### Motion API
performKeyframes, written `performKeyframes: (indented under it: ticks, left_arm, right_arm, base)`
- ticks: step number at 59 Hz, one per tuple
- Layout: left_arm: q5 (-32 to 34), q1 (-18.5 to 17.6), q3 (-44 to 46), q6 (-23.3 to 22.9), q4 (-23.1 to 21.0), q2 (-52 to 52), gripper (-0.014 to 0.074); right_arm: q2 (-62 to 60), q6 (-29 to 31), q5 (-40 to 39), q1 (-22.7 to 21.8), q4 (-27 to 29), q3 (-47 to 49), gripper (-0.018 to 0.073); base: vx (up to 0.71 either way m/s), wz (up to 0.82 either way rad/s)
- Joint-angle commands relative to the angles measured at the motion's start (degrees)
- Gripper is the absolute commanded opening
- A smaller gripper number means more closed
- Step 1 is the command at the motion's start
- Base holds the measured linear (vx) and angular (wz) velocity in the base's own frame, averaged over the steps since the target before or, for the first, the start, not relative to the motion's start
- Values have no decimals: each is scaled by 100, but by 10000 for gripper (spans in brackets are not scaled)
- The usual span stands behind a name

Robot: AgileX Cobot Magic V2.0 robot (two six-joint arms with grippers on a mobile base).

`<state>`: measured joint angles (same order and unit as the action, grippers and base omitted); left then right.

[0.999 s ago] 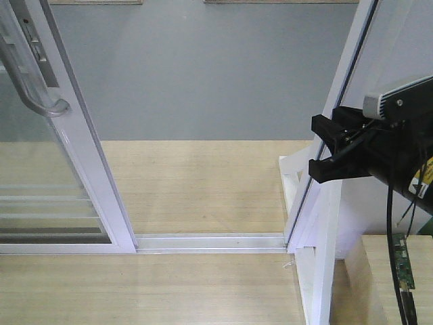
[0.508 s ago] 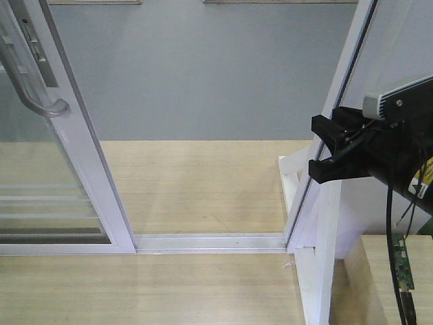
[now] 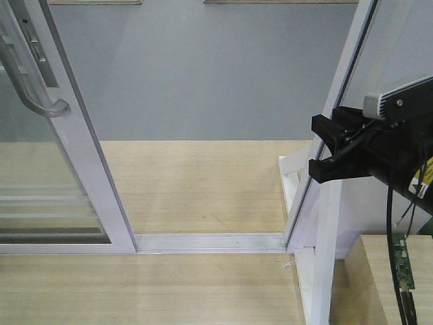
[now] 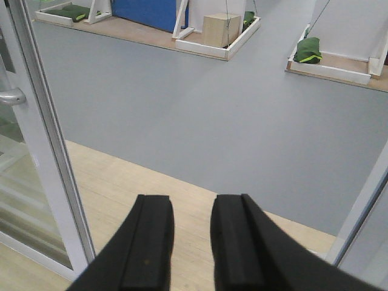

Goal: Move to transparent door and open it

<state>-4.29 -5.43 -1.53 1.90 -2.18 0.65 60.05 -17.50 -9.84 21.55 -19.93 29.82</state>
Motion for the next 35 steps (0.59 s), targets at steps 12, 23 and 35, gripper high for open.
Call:
performKeyframes:
  ticks: [12, 23, 35]
  left_arm:
    - [429, -29, -183, -57, 7, 75, -7]
    - [429, -29, -183, -57, 7, 75, -7]
    - [429, -29, -183, -57, 7, 75, -6]
  right_arm:
    - [-257, 94, -594, -63, 40, -40, 255]
    - [-1495, 1178, -282, -663, 1217, -788, 135]
    - [-3130, 2465, -334, -1890, 2201, -1850, -11]
  base:
    - [0, 0]
    - [0, 0]
    - [0, 0]
